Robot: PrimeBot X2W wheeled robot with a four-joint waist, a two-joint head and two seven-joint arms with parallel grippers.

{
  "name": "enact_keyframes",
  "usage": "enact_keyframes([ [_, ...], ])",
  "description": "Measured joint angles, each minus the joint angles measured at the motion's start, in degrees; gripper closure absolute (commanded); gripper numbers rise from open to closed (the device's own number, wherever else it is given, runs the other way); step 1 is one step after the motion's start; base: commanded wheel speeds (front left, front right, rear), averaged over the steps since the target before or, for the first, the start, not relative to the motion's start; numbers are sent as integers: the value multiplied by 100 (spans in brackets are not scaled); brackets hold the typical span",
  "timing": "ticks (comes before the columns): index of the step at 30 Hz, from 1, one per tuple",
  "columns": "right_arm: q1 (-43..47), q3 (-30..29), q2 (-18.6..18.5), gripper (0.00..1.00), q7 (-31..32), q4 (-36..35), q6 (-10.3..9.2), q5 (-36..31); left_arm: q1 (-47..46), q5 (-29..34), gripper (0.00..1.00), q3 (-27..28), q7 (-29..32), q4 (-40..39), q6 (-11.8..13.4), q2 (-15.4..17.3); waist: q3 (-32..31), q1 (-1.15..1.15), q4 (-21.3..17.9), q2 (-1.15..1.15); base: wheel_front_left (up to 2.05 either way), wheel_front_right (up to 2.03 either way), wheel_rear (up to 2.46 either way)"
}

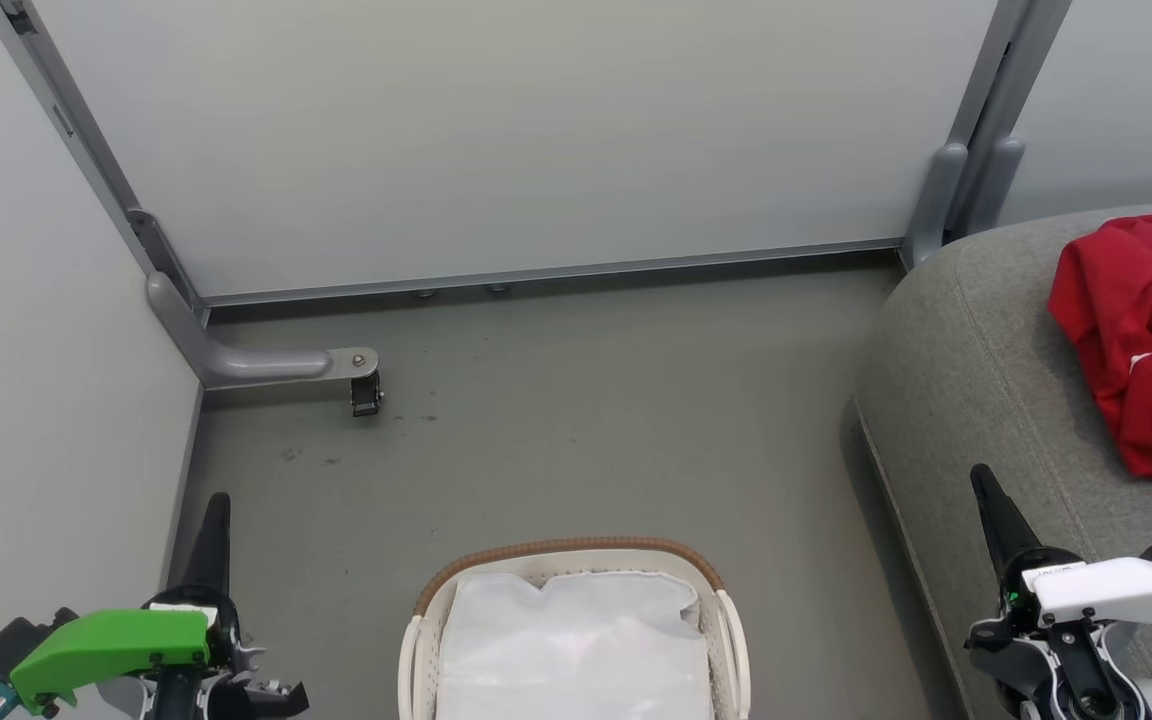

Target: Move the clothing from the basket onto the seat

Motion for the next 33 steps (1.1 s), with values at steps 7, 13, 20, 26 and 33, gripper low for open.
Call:
enact_keyframes([
  [7, -10, -27, -1, 100, 78, -32, 0, 314, -47, -263, 100, 75, 85, -12, -45, -8, 16, 0, -3, 0, 0, 0, 0],
  [13, -30, -49, -3, 100, 136, -57, 0, 548, -80, -466, 100, 118, 143, -21, -70, -18, 29, 0, -4, 0, 0, 0, 0],
  [20, -52, -71, -5, 100, 202, -86, -1, 815, -132, -675, 100, 176, 203, -31, -102, -26, 46, 0, -7, 0, 0, 0, 0],
  [26, -62, -87, -7, 100, 250, -100, -1, 1004, -189, -831, 100, 219, 252, -42, -127, -33, 56, 0, -8, 0, 0, 0, 0],
  [33, -63, -88, -8, 100, 250, -101, -1, 1004, -189, -833, 100, 219, 252, -41, -127, -34, 56, 0, -9, 0, 0, 0, 0],
])
